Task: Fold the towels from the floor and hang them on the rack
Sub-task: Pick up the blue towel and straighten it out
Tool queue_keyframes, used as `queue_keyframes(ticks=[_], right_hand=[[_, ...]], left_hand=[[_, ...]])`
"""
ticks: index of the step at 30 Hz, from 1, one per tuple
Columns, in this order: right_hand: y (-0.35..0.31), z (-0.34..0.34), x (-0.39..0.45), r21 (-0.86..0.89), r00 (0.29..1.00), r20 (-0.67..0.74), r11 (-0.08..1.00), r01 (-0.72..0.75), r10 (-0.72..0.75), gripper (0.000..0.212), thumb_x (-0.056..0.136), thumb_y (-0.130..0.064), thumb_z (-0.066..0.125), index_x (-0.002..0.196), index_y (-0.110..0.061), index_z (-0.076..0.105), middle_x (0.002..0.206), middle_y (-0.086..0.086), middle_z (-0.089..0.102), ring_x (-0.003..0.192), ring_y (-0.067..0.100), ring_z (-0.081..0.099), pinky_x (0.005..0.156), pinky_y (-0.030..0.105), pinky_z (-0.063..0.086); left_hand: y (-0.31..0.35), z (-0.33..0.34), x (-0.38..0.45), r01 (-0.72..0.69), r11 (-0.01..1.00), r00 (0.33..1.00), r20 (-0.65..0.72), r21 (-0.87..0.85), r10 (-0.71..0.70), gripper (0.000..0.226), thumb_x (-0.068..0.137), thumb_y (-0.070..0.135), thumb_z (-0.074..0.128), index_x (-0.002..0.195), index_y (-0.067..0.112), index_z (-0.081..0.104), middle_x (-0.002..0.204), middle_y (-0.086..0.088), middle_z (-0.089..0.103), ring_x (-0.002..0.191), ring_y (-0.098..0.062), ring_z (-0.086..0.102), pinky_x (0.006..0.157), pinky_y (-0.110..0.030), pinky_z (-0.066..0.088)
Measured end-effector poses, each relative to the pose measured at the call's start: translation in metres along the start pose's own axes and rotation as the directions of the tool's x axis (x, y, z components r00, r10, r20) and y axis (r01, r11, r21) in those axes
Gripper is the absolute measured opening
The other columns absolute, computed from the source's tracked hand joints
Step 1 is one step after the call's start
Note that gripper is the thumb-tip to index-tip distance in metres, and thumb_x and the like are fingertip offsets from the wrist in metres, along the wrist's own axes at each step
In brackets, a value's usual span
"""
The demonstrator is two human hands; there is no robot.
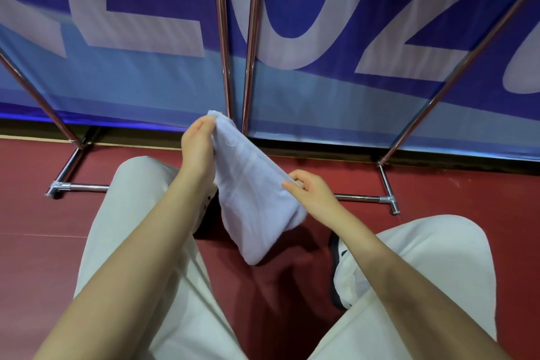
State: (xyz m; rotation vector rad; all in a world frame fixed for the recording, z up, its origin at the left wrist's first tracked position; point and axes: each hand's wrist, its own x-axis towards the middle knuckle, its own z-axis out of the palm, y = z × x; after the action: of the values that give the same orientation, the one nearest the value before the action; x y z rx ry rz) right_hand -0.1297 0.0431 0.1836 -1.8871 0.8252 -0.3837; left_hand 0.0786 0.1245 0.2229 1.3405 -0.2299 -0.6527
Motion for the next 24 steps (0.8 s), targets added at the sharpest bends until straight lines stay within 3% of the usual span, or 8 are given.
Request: queue_keyframes(ticks=[4, 8, 11, 13, 18, 22, 24], right_hand=[[0.006, 0.002, -0.001, 0.044, 0.998, -0.040, 0.998, -0.041, 0.043, 0.009, 0.090, -0.017, 0.063, 0.081, -0.017, 0.060, 0.058, -0.001, 0.050, 0.052, 0.006, 0.043, 0.050, 0.021, 0.036], [0.014, 0.002, -0.002, -0.162, 0.997, -0.068, 0.986, -0.047, 0.036, 0.007, 0.087, -0.026, 0.067, 0.088, -0.025, 0.060, 0.052, -0.008, 0.039, 0.049, 0.007, 0.036, 0.052, 0.023, 0.032], [0.019, 0.002, -0.003, -0.274, 0.999, -0.026, 0.960, -0.048, 0.042, 0.009, 0.088, -0.029, 0.064, 0.096, -0.030, 0.060, 0.048, -0.010, 0.046, 0.049, 0.004, 0.041, 0.053, 0.020, 0.032], [0.021, 0.003, -0.004, -0.290, 0.999, -0.001, 0.956, -0.046, 0.048, 0.014, 0.089, -0.028, 0.063, 0.102, -0.028, 0.063, 0.051, -0.018, 0.053, 0.053, -0.001, 0.049, 0.057, 0.016, 0.035], [0.027, 0.004, -0.005, -0.445, 0.999, 0.042, 0.895, 0.009, 0.011, 0.018, 0.091, -0.033, 0.058, 0.107, -0.026, 0.065, 0.057, -0.014, 0.052, 0.061, 0.007, 0.050, 0.062, 0.027, 0.040], [0.029, 0.003, -0.006, -0.557, 0.999, 0.040, 0.830, 0.024, -0.002, 0.025, 0.093, -0.039, 0.054, 0.113, -0.025, 0.063, 0.056, -0.013, 0.052, 0.068, 0.011, 0.055, 0.067, 0.031, 0.046], [0.031, 0.002, -0.005, -0.594, 1.000, 0.028, 0.804, 0.018, -0.002, 0.031, 0.094, -0.041, 0.051, 0.118, -0.023, 0.061, 0.062, -0.013, 0.057, 0.077, 0.016, 0.060, 0.070, 0.032, 0.047]], left_hand=[[0.006, -0.015, 0.006, -0.004, 1.000, 0.997, -0.083, -0.014, 0.002, 0.022, 0.074, 0.026, 0.056, 0.085, 0.017, 0.073, 0.087, -0.002, 0.065, 0.084, -0.017, 0.057, 0.079, -0.032, 0.044], [0.008, -0.027, 0.010, -0.017, 0.997, 0.990, -0.139, -0.071, 0.007, 0.020, 0.072, 0.027, 0.059, 0.083, 0.019, 0.072, 0.088, -0.002, 0.063, 0.086, -0.019, 0.056, 0.080, -0.033, 0.044], [0.010, -0.036, 0.016, -0.020, 0.993, 0.985, -0.175, -0.116, -0.001, 0.021, 0.072, 0.025, 0.060, 0.087, 0.016, 0.071, 0.090, -0.004, 0.063, 0.085, -0.019, 0.057, 0.080, -0.032, 0.044], [0.010, -0.039, 0.017, -0.027, 0.990, 0.984, -0.181, -0.139, 0.002, 0.018, 0.074, 0.022, 0.059, 0.086, 0.015, 0.070, 0.089, -0.005, 0.062, 0.082, -0.019, 0.056, 0.078, -0.030, 0.044], [0.011, -0.046, 0.020, -0.042, 0.986, 0.984, -0.176, -0.162, 0.013, 0.033, 0.065, 0.027, 0.061, 0.091, 0.011, 0.071, 0.092, -0.005, 0.065, 0.085, -0.018, 0.060, 0.080, -0.030, 0.047], [0.015, -0.050, 0.022, -0.048, 0.969, 0.981, -0.195, -0.242, -0.001, 0.017, 0.070, 0.018, 0.059, 0.075, 0.018, 0.075, 0.087, -0.001, 0.063, 0.081, -0.015, 0.058, 0.080, -0.028, 0.046], [0.015, -0.050, 0.021, -0.050, 0.978, 0.982, -0.191, -0.203, 0.011, 0.017, 0.069, 0.021, 0.059, 0.069, 0.023, 0.076, 0.088, 0.002, 0.064, 0.083, -0.014, 0.057, 0.081, -0.027, 0.045]])
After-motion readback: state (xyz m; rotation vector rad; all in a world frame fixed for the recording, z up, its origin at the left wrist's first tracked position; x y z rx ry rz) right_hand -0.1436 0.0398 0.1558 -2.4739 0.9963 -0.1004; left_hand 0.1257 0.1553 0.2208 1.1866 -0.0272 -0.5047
